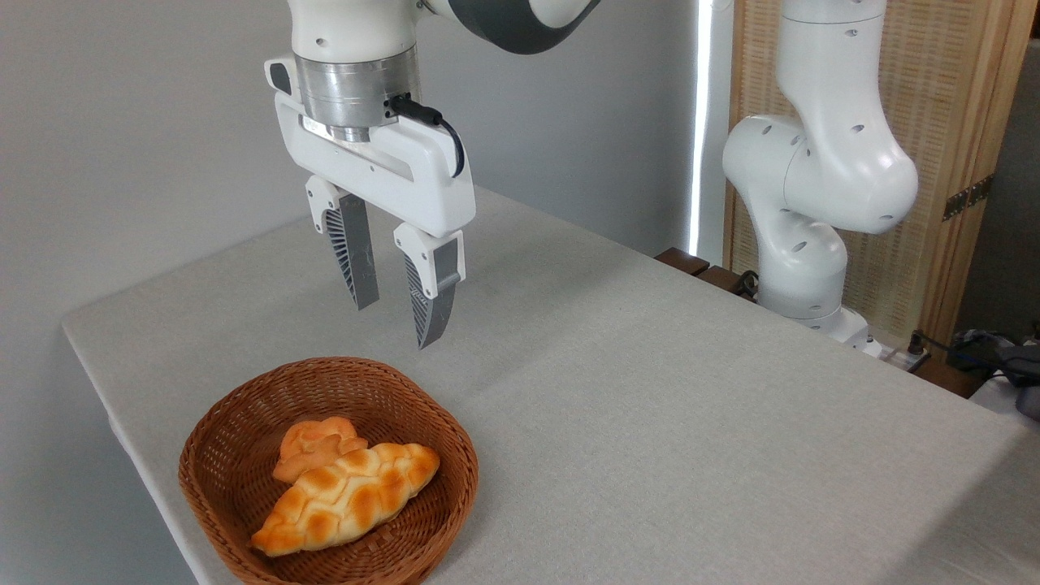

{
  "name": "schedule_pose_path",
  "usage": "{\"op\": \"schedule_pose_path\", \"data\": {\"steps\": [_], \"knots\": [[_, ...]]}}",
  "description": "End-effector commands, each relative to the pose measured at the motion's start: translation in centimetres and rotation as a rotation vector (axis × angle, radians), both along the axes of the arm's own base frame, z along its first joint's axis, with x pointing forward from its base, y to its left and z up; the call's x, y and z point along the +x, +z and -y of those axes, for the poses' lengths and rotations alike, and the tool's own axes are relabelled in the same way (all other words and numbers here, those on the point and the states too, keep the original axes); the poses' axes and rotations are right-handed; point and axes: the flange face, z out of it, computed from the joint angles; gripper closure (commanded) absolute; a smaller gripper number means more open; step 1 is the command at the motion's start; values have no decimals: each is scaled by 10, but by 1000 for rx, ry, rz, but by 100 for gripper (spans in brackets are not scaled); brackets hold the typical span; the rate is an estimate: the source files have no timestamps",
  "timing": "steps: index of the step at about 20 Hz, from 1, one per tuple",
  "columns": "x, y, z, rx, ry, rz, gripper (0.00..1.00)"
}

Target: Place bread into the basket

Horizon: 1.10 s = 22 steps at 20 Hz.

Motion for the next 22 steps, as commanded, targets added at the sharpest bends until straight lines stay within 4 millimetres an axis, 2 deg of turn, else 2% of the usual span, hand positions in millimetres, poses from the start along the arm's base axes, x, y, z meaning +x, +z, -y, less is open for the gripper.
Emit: {"op": "schedule_pose_path", "data": {"steps": [1, 9, 13, 22], "knots": [[-8, 6, -7, 18, 5, -3, 0], [-9, 8, -10, 33, 1, 0, 0], [-12, 7, -10, 43, -81, -17, 0], [-13, 9, -10, 43, -79, -17, 0]]}}
